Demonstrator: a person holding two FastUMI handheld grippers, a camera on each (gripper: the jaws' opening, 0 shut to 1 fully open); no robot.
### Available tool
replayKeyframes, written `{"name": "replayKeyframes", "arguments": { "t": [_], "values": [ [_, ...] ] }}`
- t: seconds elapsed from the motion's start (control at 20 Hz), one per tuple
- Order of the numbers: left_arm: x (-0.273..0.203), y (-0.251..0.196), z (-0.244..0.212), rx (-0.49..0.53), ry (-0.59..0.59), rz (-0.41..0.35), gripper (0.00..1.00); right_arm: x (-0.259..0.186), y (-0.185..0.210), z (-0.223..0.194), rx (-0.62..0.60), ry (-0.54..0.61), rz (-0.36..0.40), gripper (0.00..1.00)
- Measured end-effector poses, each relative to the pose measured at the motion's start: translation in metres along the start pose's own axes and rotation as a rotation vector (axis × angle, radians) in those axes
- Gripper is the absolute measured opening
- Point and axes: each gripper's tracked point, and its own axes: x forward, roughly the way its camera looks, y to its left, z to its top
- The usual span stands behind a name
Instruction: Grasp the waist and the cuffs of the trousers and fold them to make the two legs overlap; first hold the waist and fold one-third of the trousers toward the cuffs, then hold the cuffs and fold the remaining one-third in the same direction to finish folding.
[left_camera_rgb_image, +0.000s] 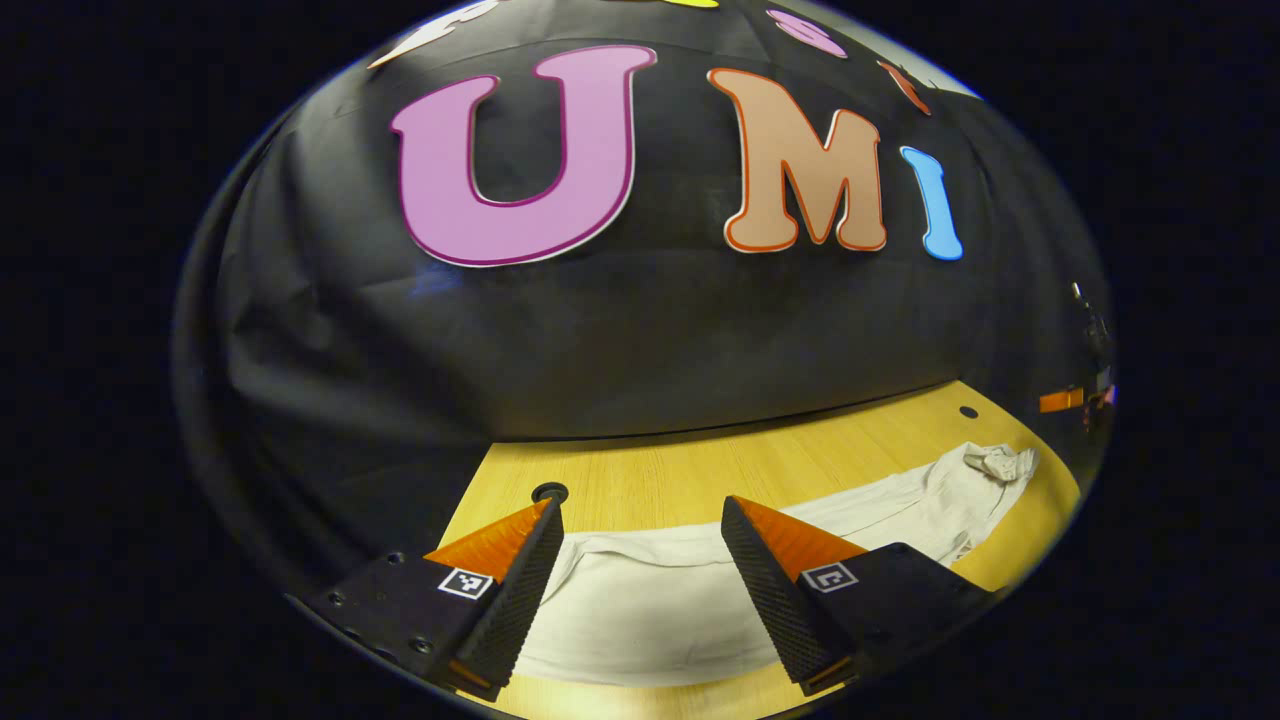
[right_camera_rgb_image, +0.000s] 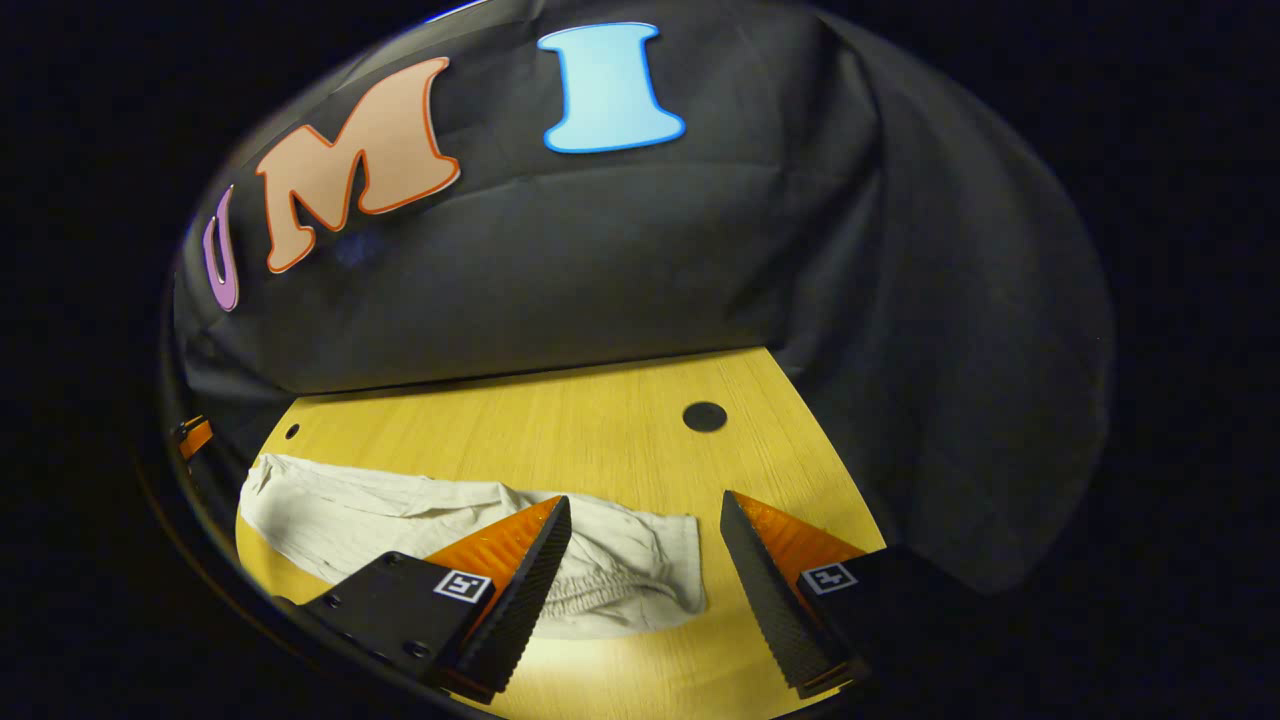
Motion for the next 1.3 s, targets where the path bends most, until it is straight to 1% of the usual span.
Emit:
{"name": "replayKeyframes", "arguments": {
  "t": [0.15, 0.2, 0.3, 0.4, 0.45, 0.5, 0.55, 0.6, 0.65, 0.7, 0.75, 0.8, 0.9, 0.95, 1.0, 1.05, 1.2, 1.25, 1.3],
  "values": [
    [-0.024, -0.004, 0.008, -0.048, -0.016, -0.008, 0.96, -0.011, -0.028, -0.037, 0.095, 0.039, -0.028, 0.92],
    [-0.042, -0.006, 0.010, -0.051, -0.031, -0.011, 0.96, -0.012, -0.033, -0.048, 0.130, 0.045, -0.028, 0.96],
    [-0.068, -0.013, 0.013, -0.042, -0.053, -0.007, 0.96, -0.011, -0.040, -0.072, 0.182, 0.065, -0.025, 0.97],
    [-0.088, -0.021, 0.019, -0.031, -0.069, 0.000, 0.96, -0.006, -0.042, -0.093, 0.218, 0.089, -0.017, 0.96],
    [-0.098, -0.025, 0.021, -0.035, -0.074, 0.001, 0.96, -0.004, -0.039, -0.102, 0.239, 0.104, -0.004, 0.92],
    [-0.108, -0.030, 0.021, -0.043, -0.079, 0.002, 0.95, 0.001, -0.035, -0.109, 0.258, 0.117, 0.007, 0.96],
    [-0.117, -0.033, 0.023, -0.049, -0.083, 0.004, 0.95, 0.006, -0.032, -0.116, 0.277, 0.131, 0.021, 0.96],
    [-0.124, -0.035, 0.023, -0.053, -0.088, 0.012, 0.96, 0.011, -0.026, -0.120, 0.299, 0.139, 0.043, 0.92],
    [-0.132, -0.037, 0.026, -0.061, -0.097, 0.022, 0.96, 0.018, -0.018, -0.123, 0.328, 0.143, 0.064, 0.92],
    [-0.138, -0.039, 0.026, -0.069, -0.103, 0.030, 0.96, 0.024, -0.013, -0.122, 0.356, 0.144, 0.079, 0.96],
    [-0.144, -0.039, 0.026, -0.078, -0.103, 0.043, 0.96, 0.029, -0.010, -0.123, 0.377, 0.143, 0.087, 0.97],
    [-0.149, -0.039, 0.024, -0.086, -0.103, 0.051, 0.96, 0.035, -0.007, -0.122, 0.393, 0.137, 0.093, 0.92],
    [-0.155, -0.039, 0.026, -0.101, -0.104, 0.074, 0.96, 0.044, -0.002, -0.120, 0.420, 0.127, 0.098, 0.92],
    [-0.158, -0.040, 0.028, -0.112, -0.110, 0.081, 0.96, 0.047, 0.001, -0.120, 0.433, 0.124, 0.104, 0.96],
    [-0.161, -0.041, 0.032, -0.124, -0.121, 0.084, 0.96, 0.048, 0.003, -0.118, 0.443, 0.118, 0.106, 0.92],
    [-0.164, -0.043, 0.038, -0.136, -0.134, 0.086, 0.96, 0.051, 0.002, -0.115, 0.456, 0.104, 0.102, 0.92],
    [-0.165, -0.046, 0.045, -0.140, -0.155, 0.086, 0.96, 0.056, -0.006, -0.121, 0.485, 0.115, 0.078, 0.62],
    [-0.165, -0.047, 0.045, -0.135, -0.153, 0.088, 0.96, 0.055, -0.005, -0.121, 0.501, 0.119, 0.080, 0.49],
    [-0.165, -0.049, 0.045, -0.134, -0.154, 0.083, 0.96, 0.059, -0.005, -0.119, 0.511, 0.116, 0.074, 0.48]
  ]
}}
